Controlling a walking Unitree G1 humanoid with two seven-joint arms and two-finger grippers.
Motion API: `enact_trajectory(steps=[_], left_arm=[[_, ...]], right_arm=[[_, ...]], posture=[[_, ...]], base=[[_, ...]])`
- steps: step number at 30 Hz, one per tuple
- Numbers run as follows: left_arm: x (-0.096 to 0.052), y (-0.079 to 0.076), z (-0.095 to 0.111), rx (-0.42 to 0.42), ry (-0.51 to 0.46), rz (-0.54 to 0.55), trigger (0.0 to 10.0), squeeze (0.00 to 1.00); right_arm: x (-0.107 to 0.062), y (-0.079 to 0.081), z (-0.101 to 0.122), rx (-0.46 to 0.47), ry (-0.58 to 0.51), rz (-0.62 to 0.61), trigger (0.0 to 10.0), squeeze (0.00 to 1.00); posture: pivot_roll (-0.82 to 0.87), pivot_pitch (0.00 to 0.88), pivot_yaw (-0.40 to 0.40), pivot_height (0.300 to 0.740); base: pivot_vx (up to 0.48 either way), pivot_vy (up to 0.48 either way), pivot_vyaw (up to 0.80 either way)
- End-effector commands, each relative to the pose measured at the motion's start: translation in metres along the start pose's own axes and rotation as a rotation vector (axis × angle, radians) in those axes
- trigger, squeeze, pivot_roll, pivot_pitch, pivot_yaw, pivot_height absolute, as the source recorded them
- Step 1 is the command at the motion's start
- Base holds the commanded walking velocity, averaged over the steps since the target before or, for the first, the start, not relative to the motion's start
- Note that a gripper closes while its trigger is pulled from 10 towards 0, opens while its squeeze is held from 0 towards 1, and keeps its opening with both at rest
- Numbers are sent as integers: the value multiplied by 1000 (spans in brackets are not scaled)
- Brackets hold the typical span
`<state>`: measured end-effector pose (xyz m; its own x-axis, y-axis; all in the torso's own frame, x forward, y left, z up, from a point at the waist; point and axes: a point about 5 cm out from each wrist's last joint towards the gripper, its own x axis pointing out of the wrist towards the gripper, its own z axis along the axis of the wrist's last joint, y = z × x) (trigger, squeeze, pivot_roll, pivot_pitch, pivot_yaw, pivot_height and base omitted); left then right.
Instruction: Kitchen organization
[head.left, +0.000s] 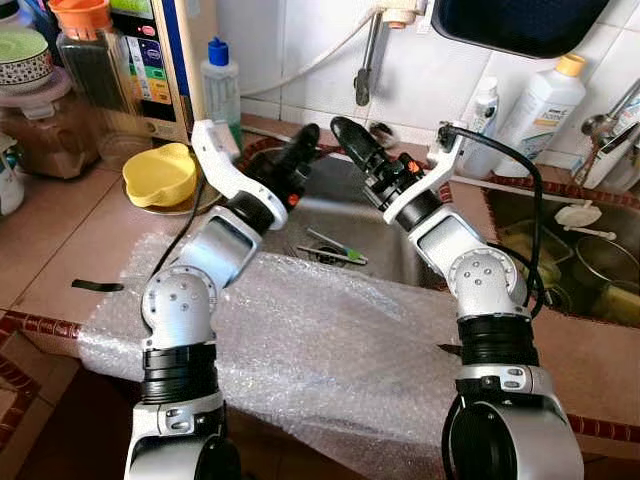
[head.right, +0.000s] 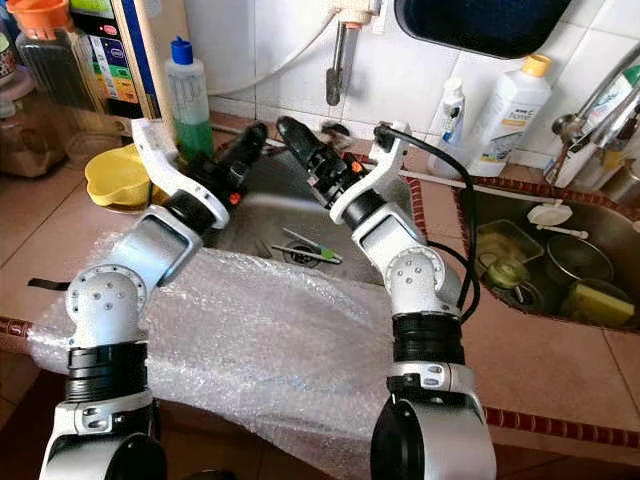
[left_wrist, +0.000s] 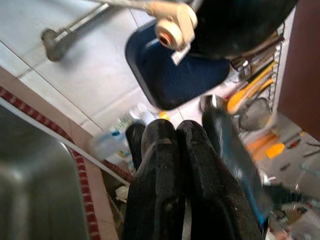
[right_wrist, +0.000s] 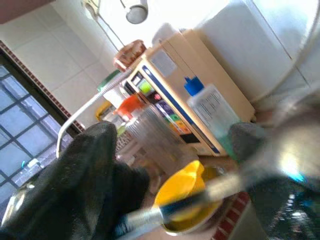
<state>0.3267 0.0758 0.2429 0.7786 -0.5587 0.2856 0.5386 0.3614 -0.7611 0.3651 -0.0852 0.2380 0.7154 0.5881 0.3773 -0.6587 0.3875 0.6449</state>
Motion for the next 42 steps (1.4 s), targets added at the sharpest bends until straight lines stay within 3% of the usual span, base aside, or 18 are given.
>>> enact_trajectory(steps=[1,29,35,36,37,39,40,42], left_arm=[[0,-6,-4,10,20,-25,0,0],[0,3,10,52,-49,47,0,0],[1,2,7,67,-27,37,0,0],[1,2,7,71,-22,32,3725,0],[1,2,7,81,-14,30,6353,0],[1,2,7,85,-11,32,6353,0],[0,4,6,121,8,39,10000,0],[-1,5,5,147,26,43,10000,0]], right_arm=[[2,0,6,-1,-26,-5,0,0],[3,-7,12,-46,-54,-55,0,0],[1,-9,14,-58,-59,-68,0,0],[1,-9,14,-59,-60,-68,0,0],[1,-9,14,-60,-61,-69,0,0],[1,-9,14,-60,-62,-69,0,0],[1,-9,14,-62,-62,-72,0,0],[2,-10,13,-64,-62,-76,0,0]], posture=[[100,33,-85,740],[92,32,-77,740],[91,30,-75,740],[91,29,-75,740],[93,29,-74,740],[95,29,-76,740],[98,29,-76,740],[100,28,-76,740]], base=[[0,0,0],[0,0,0],[0,0,0],[0,0,0],[0,0,0],[0,0,0],[0,0,0],[0,0,0]])
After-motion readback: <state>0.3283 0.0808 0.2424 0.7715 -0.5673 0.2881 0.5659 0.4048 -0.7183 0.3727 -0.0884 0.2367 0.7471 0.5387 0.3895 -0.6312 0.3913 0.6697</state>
